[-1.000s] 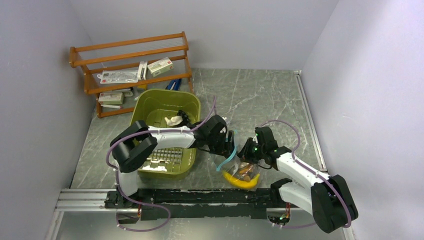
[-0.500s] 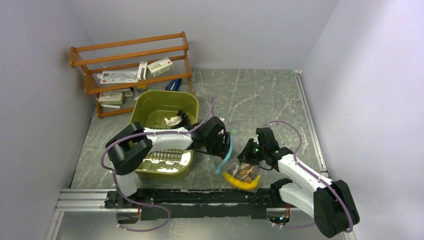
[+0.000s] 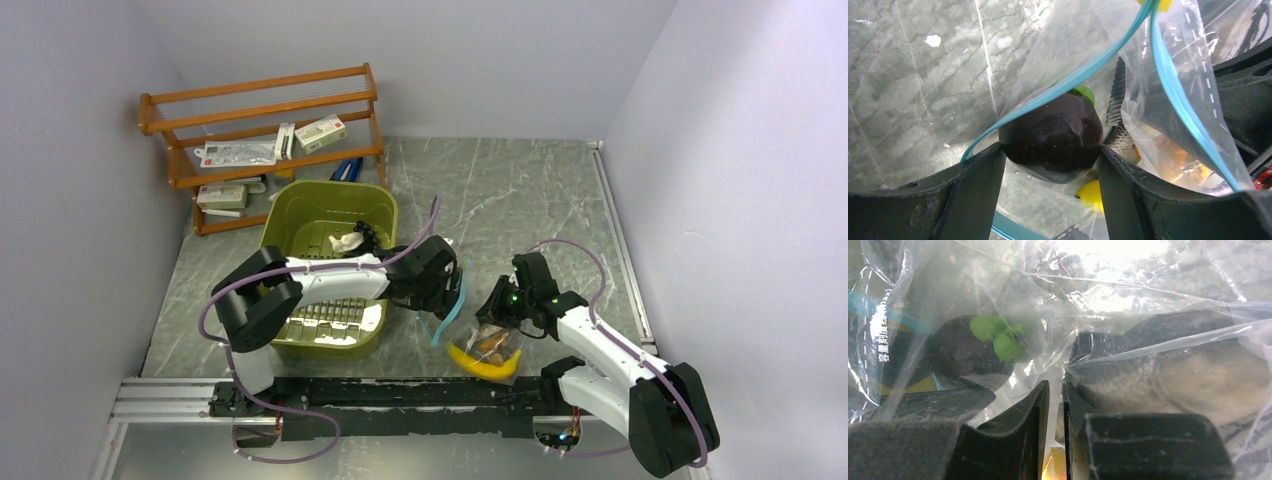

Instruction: Open the zip-top bag and remove the fake food

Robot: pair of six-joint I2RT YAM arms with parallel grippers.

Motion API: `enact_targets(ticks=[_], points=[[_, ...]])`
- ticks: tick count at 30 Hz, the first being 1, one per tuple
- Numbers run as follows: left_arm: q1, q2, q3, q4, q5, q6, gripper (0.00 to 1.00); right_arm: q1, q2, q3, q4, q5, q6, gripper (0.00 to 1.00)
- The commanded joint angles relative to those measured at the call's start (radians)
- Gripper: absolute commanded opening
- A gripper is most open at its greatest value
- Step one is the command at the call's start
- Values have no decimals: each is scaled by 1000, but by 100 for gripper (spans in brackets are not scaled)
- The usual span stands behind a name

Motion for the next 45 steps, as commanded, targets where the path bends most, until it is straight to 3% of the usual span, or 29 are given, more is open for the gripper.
enact_targets(ticks=[1, 8, 14, 18, 24, 29, 35, 45], points=[[-8, 43, 45, -100, -52, 28, 78, 5, -1, 28, -18, 2, -13, 17], [-8, 68, 66, -34, -10, 7, 87, 5, -6, 22, -33, -1, -23, 17], [-8, 68, 75, -15, -11, -2, 85, 5, -7, 12, -31, -10, -23, 18], [-7, 29, 47, 22, -31, -15, 79, 5, 0, 10, -29, -13, -26, 18], [-7, -50, 4, 60, -61, -29, 49, 4, 8, 12, -38, -2, -36, 18], [-7, -106, 9, 33, -63, 17, 42, 5, 1, 10, -43, 10, -27, 18], [-8, -168, 49, -101, -130, 97, 38, 5, -31, 9, -77, 54, -4, 19], [-7, -470, -28, -76, -272, 175, 42, 5, -42, 5, -86, 70, 8, 19]])
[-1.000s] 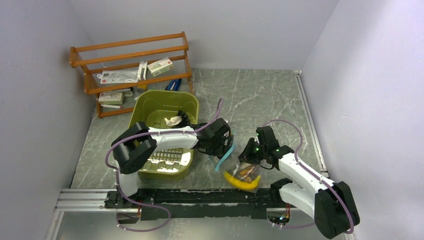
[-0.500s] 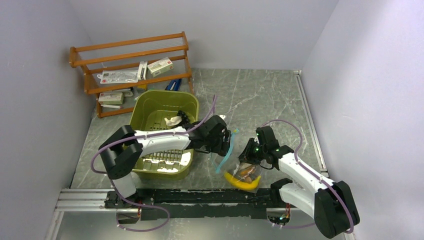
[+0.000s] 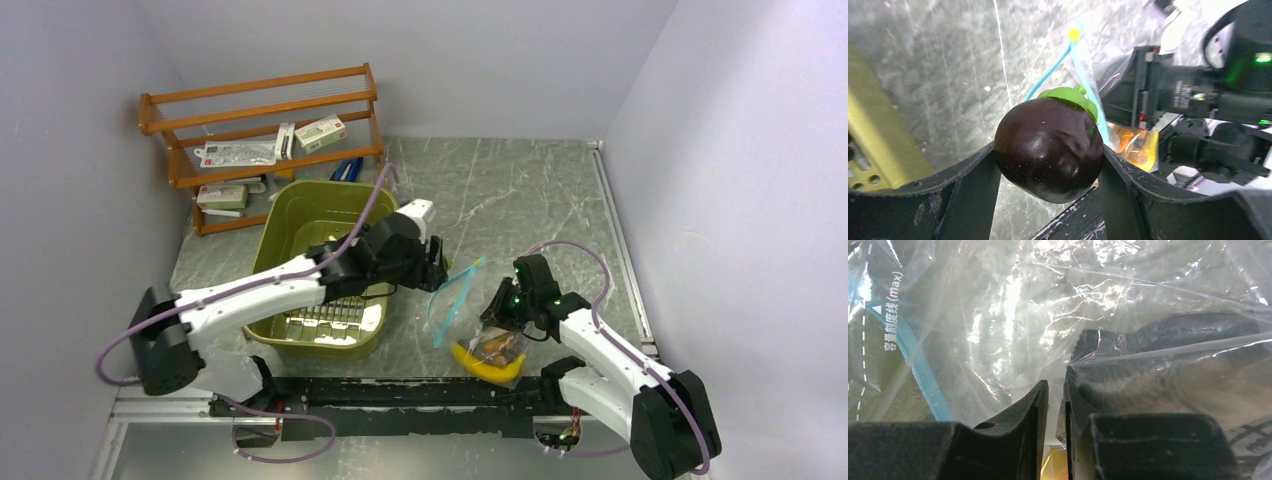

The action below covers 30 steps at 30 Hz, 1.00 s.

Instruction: Open the zip-top bag and remove the fake food

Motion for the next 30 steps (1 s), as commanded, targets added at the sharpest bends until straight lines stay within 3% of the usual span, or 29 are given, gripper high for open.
enact_targets(ticks=[1, 6, 10, 20, 30], points=[[-3, -120, -26, 6, -121, 51, 43, 5, -6, 2, -13, 24, 15, 19], [12, -180, -15, -80, -264, 21, 44, 4, -5, 0, -9, 22, 17, 19], [107, -205, -22, -164, -281, -18, 44, 5, -1, -2, -7, 20, 16, 19], [564, -309, -195, -134, -22, 23, 46, 5, -12, 17, -36, 31, 5, 19], [784, -64, -246, -11, 191, 14, 48, 5, -2, 24, -29, 11, -10, 19]])
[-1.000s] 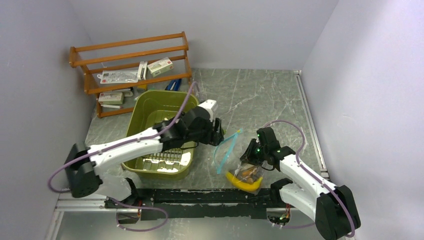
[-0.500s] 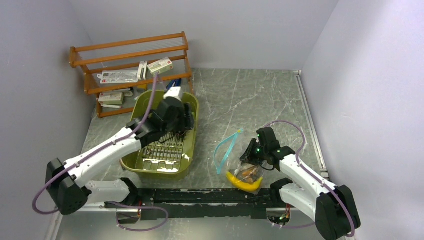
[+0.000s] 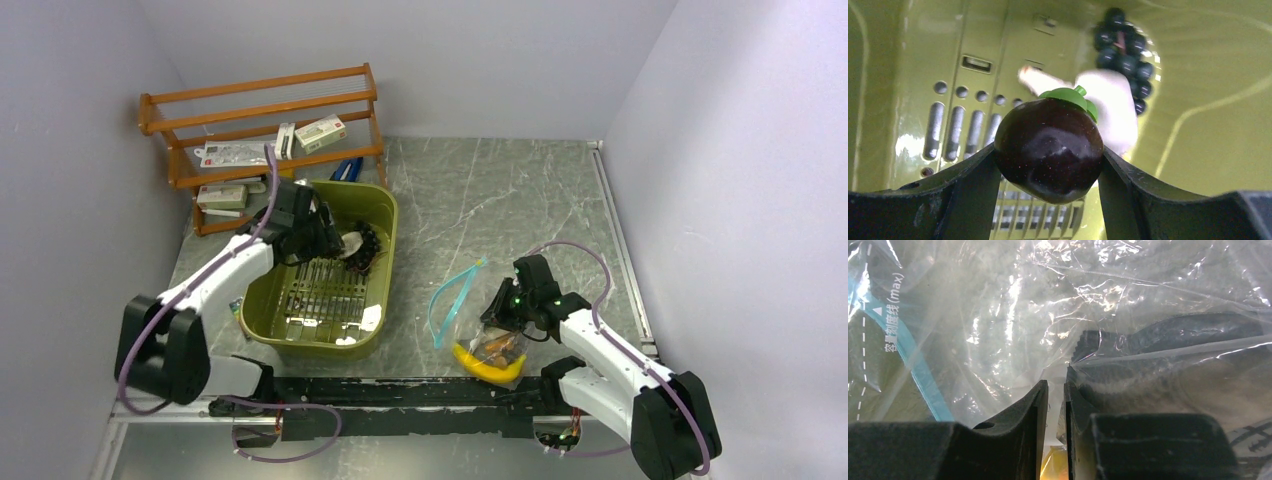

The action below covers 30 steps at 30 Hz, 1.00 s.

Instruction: Open the zip-top bag and remove the fake food

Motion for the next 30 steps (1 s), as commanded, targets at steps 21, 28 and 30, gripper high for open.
enact_targets(ticks=[21, 28, 30], points=[[206, 43, 23, 37, 91, 31, 83, 4, -3, 40, -37, -4, -40, 20], [206, -52, 58, 8, 89, 21, 85, 5, 2, 39, -37, -8, -45, 20], [206, -86, 69, 21, 144, 43, 85, 5, 1, 40, -34, -10, -44, 20]])
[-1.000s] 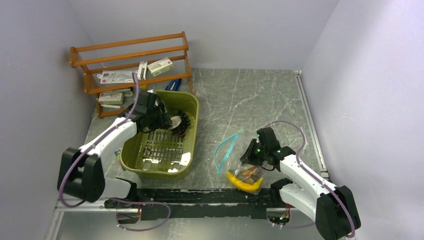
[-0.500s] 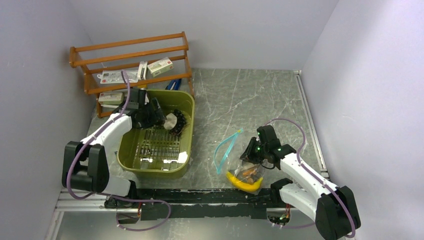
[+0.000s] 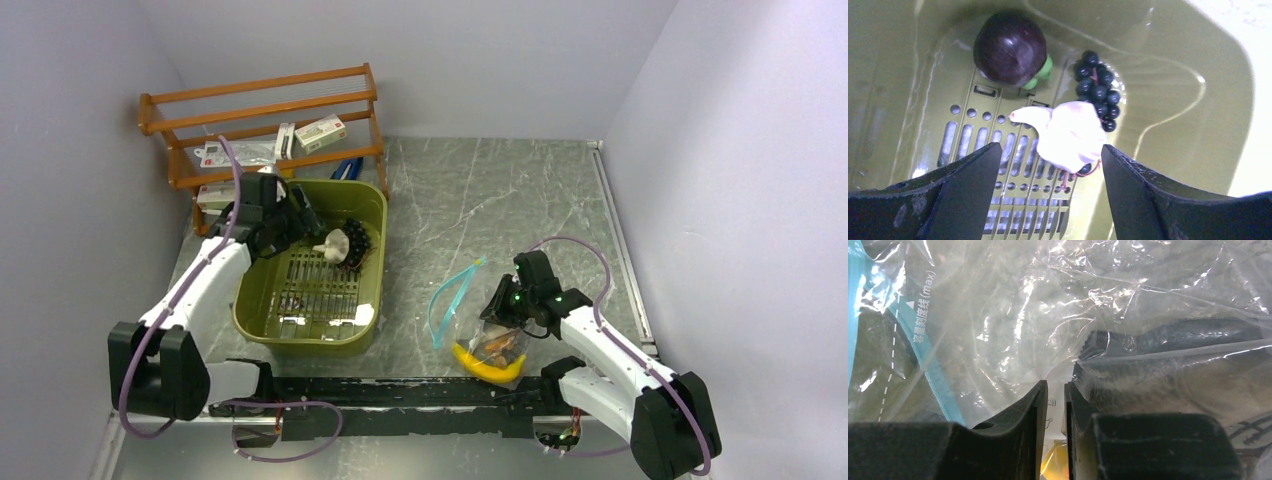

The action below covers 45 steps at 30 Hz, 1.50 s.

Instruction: Open the zip-top bag and remove the fake food

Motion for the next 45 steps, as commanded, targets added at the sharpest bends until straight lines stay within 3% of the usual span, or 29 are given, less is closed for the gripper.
enact_targets(ticks=[1, 6, 8, 14, 20, 23, 26, 32, 35, 45], points=[[11, -87, 55, 8, 88, 36, 85, 5, -2, 3, -1, -6, -7, 20], [-25, -178, 15, 129, 369, 50, 81, 5, 10, 28, 4, -12, -10, 20], [-93, -197, 19, 141, 399, 56, 79, 5, 16, 42, 2, -12, -12, 20], [-363, -93, 177, 66, 332, 153, 76, 5, -5, 91, -36, -1, -10, 20], [-578, 109, 330, -34, 271, 206, 73, 5, -130, 208, -214, 163, 9, 20], [-665, 258, 445, -162, 137, 178, 72, 5, -197, 242, -281, 231, 15, 21], [-681, 361, 494, -208, 71, 101, 69, 5, -243, 258, -331, 276, 29, 21], [-700, 433, 461, -77, 201, 46, 67, 5, -267, 254, -417, 350, 86, 22], [-734, 498, 483, -109, 161, 27, 63, 5, -256, 242, -454, 369, 124, 22], [-808, 543, 398, 64, 390, 18, 55, 5, -220, 267, -605, 356, 214, 23]])
